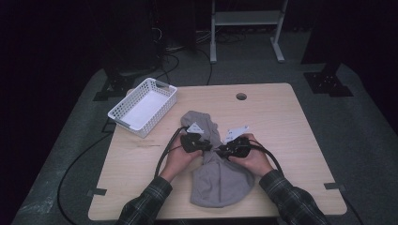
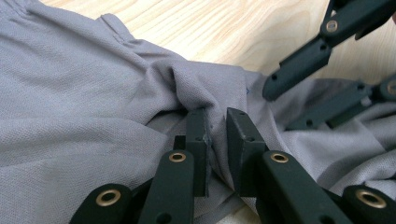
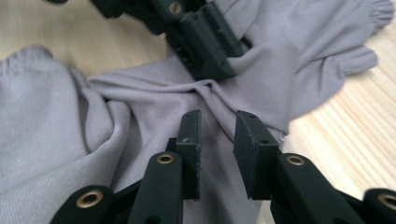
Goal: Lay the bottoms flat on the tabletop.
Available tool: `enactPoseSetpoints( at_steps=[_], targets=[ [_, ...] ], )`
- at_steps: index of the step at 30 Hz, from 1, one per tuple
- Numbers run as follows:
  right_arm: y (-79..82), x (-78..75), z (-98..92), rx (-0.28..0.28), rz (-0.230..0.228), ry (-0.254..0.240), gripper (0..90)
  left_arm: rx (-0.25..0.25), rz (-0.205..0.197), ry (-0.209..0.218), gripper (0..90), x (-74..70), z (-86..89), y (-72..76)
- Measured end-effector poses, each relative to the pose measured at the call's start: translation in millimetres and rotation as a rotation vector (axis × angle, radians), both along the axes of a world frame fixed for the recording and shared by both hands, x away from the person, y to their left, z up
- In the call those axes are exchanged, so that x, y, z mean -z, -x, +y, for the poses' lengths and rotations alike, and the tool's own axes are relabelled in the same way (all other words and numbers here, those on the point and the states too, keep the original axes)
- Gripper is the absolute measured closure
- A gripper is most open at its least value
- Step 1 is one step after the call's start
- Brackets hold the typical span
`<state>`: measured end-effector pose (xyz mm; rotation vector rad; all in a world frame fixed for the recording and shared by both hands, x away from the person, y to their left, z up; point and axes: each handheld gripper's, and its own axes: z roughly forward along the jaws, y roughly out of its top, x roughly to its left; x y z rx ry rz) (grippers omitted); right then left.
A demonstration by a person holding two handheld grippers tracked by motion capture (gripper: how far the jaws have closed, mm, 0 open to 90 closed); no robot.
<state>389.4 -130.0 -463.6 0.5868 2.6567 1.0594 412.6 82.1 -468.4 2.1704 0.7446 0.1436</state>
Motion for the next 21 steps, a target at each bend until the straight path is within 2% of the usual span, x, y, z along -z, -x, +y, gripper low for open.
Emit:
enactPoseSetpoints(
  at_steps=[5,9,11,13,16,21],
  targets=[
    [-2.3,3.1,4.6,0.039,-0.006,-0.009,75.9,0.003,-0.005,-0.005,79.3,-0.2,-0.4,0.6],
    [-5.7,6.6,4.1,0.046,0.021,-0.032,88.8,0.001,-0.008,-0.006,79.5,-0.4,-1.0,1.1],
    [-6.5,6.3,4.4,0.054,0.032,-0.041,89.5,0.000,-0.013,-0.013,80.5,-1.6,-1.2,1.9],
    [-6.6,5.4,3.5,0.061,0.029,-0.050,89.6,-0.001,-0.014,-0.002,81.8,-3.5,-0.6,2.2],
    [-5.4,1.7,-0.1,0.065,0.022,-0.059,89.6,-0.013,-0.006,0.046,83.6,-8.2,3.4,2.1],
    [-2.3,-11.2,-8.7,0.076,0.003,-0.098,89.7,-0.022,-0.011,0.097,86.2,-21.1,7.9,4.6]
  ],
)
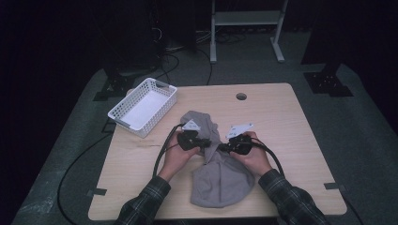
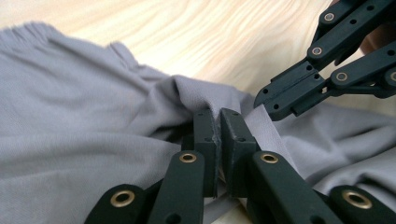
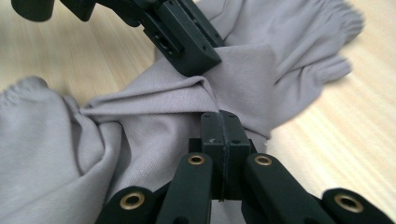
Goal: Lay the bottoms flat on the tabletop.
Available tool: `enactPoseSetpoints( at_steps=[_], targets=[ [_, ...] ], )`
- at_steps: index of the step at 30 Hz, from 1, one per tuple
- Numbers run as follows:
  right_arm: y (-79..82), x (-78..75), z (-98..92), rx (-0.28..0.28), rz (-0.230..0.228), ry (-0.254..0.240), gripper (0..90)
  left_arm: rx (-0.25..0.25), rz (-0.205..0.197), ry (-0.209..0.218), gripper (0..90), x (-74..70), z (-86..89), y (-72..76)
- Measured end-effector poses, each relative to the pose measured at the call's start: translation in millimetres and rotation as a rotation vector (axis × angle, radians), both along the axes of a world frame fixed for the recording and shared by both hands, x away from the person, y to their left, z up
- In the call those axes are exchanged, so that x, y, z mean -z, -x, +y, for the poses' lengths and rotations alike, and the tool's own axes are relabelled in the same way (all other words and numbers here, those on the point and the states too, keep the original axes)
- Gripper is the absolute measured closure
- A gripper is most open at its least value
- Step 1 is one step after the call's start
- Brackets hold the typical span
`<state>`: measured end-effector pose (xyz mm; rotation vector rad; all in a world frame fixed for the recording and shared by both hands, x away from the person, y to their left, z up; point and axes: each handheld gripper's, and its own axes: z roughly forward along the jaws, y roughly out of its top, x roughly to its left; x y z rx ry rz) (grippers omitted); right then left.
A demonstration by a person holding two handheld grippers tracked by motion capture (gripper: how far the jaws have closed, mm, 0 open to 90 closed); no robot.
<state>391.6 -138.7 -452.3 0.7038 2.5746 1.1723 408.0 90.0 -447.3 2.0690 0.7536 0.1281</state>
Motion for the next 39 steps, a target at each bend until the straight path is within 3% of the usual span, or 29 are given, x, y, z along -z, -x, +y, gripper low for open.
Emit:
enactPoseSetpoints(
  at_steps=[1,3,4,10,12,15,19,24,28,32,39],
  targets=[
    [0.8,-2.7,-1.5,0.000,-0.006,-0.008,89.7,-0.001,-0.004,0.004,86.4,-1.9,0.4,0.6],
    [2.5,-7.2,-4.6,0.011,-0.025,0.001,89.7,-0.018,-0.030,-0.054,86.7,-5.0,1.8,1.8],
    [2.8,-8.8,-7.3,0.019,-0.037,0.005,89.7,-0.027,-0.031,-0.057,86.7,-5.4,3.9,1.5],
    [1.9,-18.6,-26.0,0.052,-0.022,-0.081,89.7,-0.039,0.010,-0.009,86.8,-4.0,11.1,-1.3],
    [3.0,-16.5,-21.3,0.022,-0.014,-0.074,89.3,-0.036,0.017,0.001,87.0,-4.5,10.9,-1.2],
    [4.2,-7.9,-8.8,-0.019,-0.013,-0.028,79.6,-0.035,0.021,0.014,87.0,-5.5,11.0,-0.5],
    [4.4,1.6,3.6,-0.032,-0.014,0.011,72.6,-0.033,0.031,0.024,87.0,-6.2,12.0,-0.6],
    [4.0,4.5,16.1,-0.028,-0.029,0.005,69.3,-0.018,0.040,0.047,87.2,-8.0,10.5,0.5],
    [2.8,8.1,22.0,-0.028,-0.026,0.007,72.3,-0.016,0.043,0.041,87.2,-7.6,8.8,1.1],
    [0.9,11.6,23.8,-0.017,-0.010,-0.008,88.8,-0.015,0.042,0.041,87.2,-7.8,9.0,1.1],
    [1.3,-0.7,13.7,0.037,-0.017,-0.059,89.7,-0.025,0.033,0.077,86.9,-14.2,16.4,0.3]
  ],
)
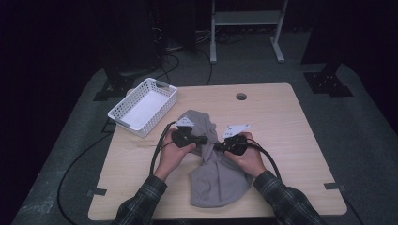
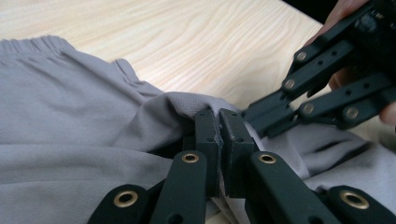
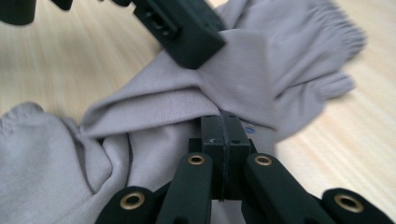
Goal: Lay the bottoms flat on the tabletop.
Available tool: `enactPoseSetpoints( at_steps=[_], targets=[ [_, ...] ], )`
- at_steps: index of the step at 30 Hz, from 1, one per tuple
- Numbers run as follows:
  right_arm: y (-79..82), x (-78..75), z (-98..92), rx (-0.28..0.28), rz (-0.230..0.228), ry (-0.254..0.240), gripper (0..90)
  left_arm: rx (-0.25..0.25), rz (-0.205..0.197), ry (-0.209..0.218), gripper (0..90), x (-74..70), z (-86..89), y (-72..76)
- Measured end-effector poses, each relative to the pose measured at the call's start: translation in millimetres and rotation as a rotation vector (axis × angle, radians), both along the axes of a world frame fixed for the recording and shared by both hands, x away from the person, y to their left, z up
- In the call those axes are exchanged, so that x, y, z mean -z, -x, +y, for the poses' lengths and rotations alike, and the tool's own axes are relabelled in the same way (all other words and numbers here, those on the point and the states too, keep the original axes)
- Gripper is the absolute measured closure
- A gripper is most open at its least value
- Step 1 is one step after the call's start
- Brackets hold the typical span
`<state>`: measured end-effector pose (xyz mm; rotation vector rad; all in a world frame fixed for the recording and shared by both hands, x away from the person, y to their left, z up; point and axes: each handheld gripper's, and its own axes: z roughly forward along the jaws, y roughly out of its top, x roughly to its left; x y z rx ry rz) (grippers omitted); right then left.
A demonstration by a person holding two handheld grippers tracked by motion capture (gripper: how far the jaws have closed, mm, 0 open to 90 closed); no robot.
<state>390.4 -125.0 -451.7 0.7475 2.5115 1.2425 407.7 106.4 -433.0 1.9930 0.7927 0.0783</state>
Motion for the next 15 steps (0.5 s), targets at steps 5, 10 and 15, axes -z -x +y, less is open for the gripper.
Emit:
enactPoseSetpoints(
  at_steps=[5,10,15],
  targets=[
    [2.6,-16.7,-12.0,0.023,-0.015,-0.056,89.8,0.005,-0.026,0.035,86.7,-10.7,1.3,2.7],
    [2.7,-22.8,-23.0,0.062,-0.028,-0.057,89.8,-0.029,-0.058,0.034,89.9,-17.2,8.6,3.2],
    [3.5,-28.0,-28.1,0.062,-0.028,-0.086,89.8,-0.033,-0.049,0.060,84.0,-17.7,10.5,1.9]
  ],
)
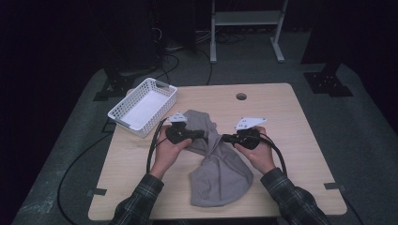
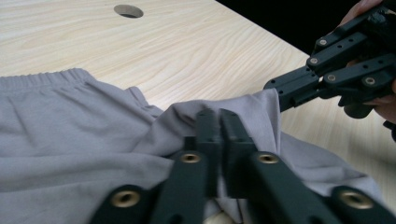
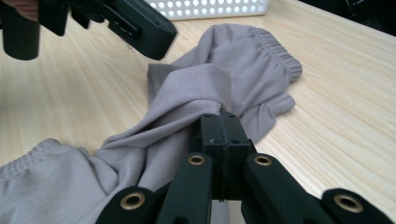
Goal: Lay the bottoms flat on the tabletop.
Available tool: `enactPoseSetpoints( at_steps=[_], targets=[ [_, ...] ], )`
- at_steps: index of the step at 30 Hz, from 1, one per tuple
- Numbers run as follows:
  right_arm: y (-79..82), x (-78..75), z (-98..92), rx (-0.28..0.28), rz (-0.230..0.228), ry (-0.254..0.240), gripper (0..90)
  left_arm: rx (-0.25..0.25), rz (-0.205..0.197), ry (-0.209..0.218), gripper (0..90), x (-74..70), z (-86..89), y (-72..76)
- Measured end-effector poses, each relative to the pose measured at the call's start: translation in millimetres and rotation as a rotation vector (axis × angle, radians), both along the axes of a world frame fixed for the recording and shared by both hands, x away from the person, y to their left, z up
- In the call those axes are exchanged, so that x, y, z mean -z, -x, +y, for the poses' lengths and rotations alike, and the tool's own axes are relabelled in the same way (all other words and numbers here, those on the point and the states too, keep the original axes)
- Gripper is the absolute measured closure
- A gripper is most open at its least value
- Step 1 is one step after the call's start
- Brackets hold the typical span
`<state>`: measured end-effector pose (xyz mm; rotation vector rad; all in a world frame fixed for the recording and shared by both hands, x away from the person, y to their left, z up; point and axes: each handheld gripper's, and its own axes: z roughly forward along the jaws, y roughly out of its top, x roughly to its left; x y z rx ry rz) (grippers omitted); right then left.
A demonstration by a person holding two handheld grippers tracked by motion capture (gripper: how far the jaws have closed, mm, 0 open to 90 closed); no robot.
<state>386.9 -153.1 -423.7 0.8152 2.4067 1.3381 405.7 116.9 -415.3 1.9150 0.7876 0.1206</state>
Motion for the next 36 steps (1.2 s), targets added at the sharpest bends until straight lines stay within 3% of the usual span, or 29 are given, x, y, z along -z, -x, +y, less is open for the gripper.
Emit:
enactPoseSetpoints(
  at_steps=[5,8,17,20,28,36],
  targets=[
    [2.9,-1.2,3.3,-0.014,-0.011,0.004,89.8,0.039,-0.042,-0.001,63.3,-6.5,-8.3,5.5],
    [4.0,-2.0,3.2,-0.015,-0.005,-0.001,89.7,0.063,-0.063,-0.023,58.8,-7.7,-14.8,9.1],
    [5.3,-3.4,3.9,-0.035,-0.007,-0.018,89.8,0.109,-0.060,-0.101,47.8,4.9,-31.9,11.6],
    [6.2,-4.3,4.0,-0.040,-0.004,-0.027,89.8,0.113,-0.075,-0.143,48.2,7.9,-35.5,12.7],
    [6.8,-4.6,2.3,-0.044,-0.004,-0.017,89.8,0.120,-0.057,-0.127,65.4,9.7,-28.6,9.6],
    [6.4,-2.8,2.1,-0.043,-0.005,-0.005,89.8,0.090,-0.068,-0.096,58.7,4.8,-23.6,8.4]
  ],
)
